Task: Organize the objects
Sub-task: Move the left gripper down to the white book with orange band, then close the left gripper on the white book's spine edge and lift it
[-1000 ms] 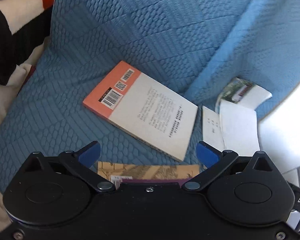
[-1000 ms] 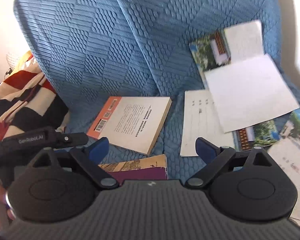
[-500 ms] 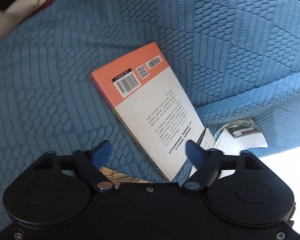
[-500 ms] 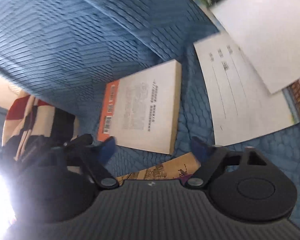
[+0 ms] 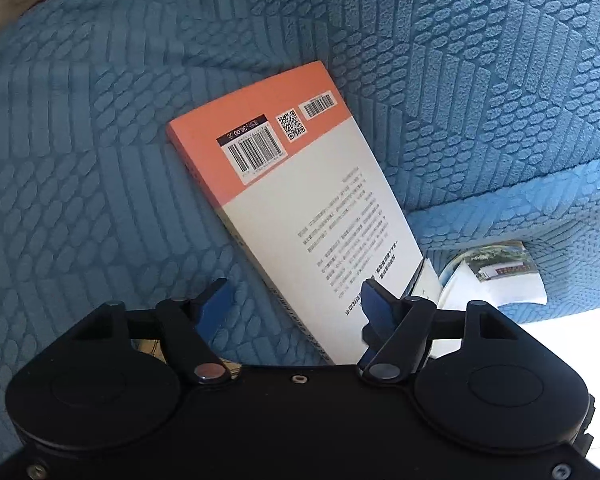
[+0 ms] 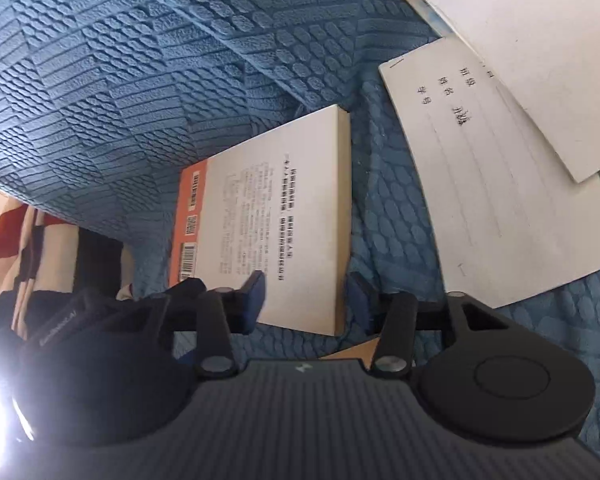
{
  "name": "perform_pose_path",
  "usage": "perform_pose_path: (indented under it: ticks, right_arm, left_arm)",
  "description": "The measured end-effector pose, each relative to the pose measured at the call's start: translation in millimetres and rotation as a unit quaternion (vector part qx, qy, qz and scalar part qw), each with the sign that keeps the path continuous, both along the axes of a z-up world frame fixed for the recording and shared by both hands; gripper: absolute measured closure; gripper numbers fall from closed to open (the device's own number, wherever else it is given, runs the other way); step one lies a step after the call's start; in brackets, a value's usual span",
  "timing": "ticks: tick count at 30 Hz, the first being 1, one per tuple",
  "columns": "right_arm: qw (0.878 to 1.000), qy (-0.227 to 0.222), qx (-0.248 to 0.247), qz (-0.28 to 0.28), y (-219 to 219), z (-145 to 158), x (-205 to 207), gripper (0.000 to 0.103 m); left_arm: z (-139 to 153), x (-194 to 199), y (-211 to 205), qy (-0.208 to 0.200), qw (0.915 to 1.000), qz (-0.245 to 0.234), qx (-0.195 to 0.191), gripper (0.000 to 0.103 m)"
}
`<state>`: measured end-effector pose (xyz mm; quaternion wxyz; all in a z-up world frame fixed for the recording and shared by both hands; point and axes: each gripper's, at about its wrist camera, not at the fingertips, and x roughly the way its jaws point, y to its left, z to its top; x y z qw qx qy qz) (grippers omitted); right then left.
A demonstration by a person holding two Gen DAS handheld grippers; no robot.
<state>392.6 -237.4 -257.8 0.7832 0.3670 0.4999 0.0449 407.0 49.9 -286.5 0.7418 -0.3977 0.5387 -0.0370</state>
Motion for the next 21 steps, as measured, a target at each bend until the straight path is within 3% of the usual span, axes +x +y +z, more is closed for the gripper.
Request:
perform_pose_path:
  ticks: [2,7,12,14,15,17,21]
  right_arm:
    - [1.000,0.006,0.000,-0.009,-4,-2,-1,0.070]
    - [0.999,0.008,0.045,-0.017,-12,-8,-2,0.070]
    - [0.994,-0.014,0.106,0.001,-11,-5,-3,0.071]
    - [0.993,-0.017,0.113,0.005,-9,-4,-4,0.077]
    - [0.992,-0.022,0.127,0.005,-8,-5,-4,0.087]
    - [0.987,-0.025,0.158,0.002,-9,-5,-5,0.089]
    - [0.989,-0.039,0.140,-0.001,-7,1,-5,0.089]
  left_arm:
    - [-2,0,-1,0.005,0.9999,0.004,-0.016,0.040]
    - [-5,2,-7,0.008,0.9997,0.012,-0.022,0.039]
    - [-13,1,-13,0.018,0.9972,0.015,-0.071,0.038]
    - [-14,0,-14,0.025,0.9963,0.020,-0.079,0.036]
    - [-16,-1,-13,0.027,0.9952,0.027,-0.090,0.033]
    - [-19,-3,-8,0.034,0.9916,0.048,-0.115,0.029]
    - [-20,-4,-3,0.040,0.9895,0.059,-0.125,0.032]
